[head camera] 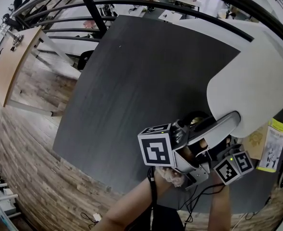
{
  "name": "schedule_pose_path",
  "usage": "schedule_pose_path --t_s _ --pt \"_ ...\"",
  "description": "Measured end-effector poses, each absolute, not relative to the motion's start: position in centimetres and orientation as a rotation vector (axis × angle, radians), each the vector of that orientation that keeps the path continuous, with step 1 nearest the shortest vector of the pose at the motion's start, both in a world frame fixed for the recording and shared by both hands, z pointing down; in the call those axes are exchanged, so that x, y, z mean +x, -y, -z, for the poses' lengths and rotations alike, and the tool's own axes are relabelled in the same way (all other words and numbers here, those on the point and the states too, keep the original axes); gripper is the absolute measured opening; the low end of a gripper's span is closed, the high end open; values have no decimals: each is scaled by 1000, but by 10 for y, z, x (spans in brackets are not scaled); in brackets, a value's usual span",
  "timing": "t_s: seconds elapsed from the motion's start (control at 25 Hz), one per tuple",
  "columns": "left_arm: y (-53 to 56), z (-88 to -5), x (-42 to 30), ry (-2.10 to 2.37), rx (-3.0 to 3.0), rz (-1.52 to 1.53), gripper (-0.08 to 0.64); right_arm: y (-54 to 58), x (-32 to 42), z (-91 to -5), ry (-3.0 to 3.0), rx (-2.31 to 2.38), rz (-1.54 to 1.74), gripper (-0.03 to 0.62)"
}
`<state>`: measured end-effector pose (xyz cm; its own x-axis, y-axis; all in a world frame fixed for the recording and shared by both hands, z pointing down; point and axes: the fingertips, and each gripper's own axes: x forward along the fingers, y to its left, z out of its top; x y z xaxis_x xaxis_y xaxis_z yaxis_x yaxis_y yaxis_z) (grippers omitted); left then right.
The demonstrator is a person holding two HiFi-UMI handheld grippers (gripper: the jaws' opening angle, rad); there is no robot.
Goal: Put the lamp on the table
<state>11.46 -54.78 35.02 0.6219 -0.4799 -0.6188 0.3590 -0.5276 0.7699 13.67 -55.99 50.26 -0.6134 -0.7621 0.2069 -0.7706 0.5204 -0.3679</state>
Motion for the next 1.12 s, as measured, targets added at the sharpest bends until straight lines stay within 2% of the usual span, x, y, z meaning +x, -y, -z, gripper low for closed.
schedule_pose_path --t_s 1.12 --pt "515 -359 102 87 1891 1082 101 544 130 -506 2707 1433 -543 112"
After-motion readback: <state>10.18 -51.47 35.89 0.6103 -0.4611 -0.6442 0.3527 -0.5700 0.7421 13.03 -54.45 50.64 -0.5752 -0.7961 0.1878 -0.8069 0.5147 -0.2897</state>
